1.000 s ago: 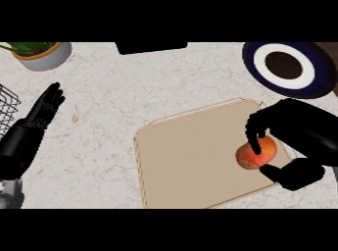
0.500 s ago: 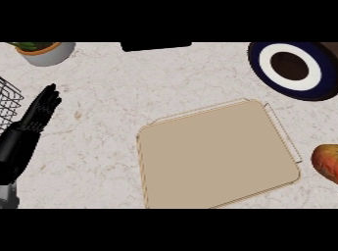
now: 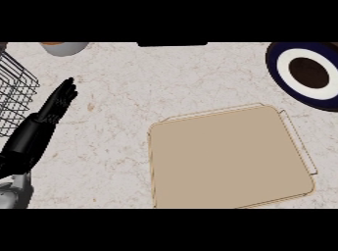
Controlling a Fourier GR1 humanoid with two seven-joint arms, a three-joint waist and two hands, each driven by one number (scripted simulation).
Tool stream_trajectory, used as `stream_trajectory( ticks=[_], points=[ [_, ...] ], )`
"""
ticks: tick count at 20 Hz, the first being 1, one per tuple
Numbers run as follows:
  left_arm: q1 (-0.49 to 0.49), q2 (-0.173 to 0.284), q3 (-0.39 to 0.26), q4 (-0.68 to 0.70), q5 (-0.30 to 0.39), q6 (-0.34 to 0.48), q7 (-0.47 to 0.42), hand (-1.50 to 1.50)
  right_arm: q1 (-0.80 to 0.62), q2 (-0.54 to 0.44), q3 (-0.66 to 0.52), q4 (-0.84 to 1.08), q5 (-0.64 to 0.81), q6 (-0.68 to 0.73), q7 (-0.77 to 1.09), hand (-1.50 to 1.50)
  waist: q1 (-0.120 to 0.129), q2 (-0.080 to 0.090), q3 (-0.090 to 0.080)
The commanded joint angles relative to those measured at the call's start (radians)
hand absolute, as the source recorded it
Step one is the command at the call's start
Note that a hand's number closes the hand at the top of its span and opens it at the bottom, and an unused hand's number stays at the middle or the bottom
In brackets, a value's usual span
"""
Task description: Pick the squash from the tray and place it in the plate
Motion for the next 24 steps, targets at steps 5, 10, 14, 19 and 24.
stream_trajectory(
  ticks=[5,10,14,19,24],
  points=[
    [-0.039,-0.048,-0.028,-0.007,-0.031,-0.019,0.051,0.0,-0.249,0.008,0.083,0.223,0.04,-0.022,0.097,1.5,0.042,0.006,-0.001],
    [-0.075,-0.054,-0.005,-0.001,-0.031,-0.032,0.063,0.0,-0.367,0.063,0.159,0.492,0.148,-0.134,-0.046,1.5,0.048,0.008,0.0],
    [-0.063,-0.031,0.029,0.029,-0.009,-0.078,0.026,0.0,-0.528,0.013,0.134,0.772,0.143,-0.137,-0.133,1.5,0.055,0.01,0.0],
    [-0.034,-0.086,-0.018,-0.032,-0.065,-0.035,0.054,0.0,-0.72,0.043,0.201,1.021,0.248,-0.26,-0.193,1.5,0.062,0.011,0.0],
    [-0.063,-0.069,-0.003,-0.02,-0.041,-0.076,0.052,0.0,-0.778,0.076,0.282,1.232,0.395,-0.397,-0.272,1.5,0.077,0.017,0.001]
  ],
)
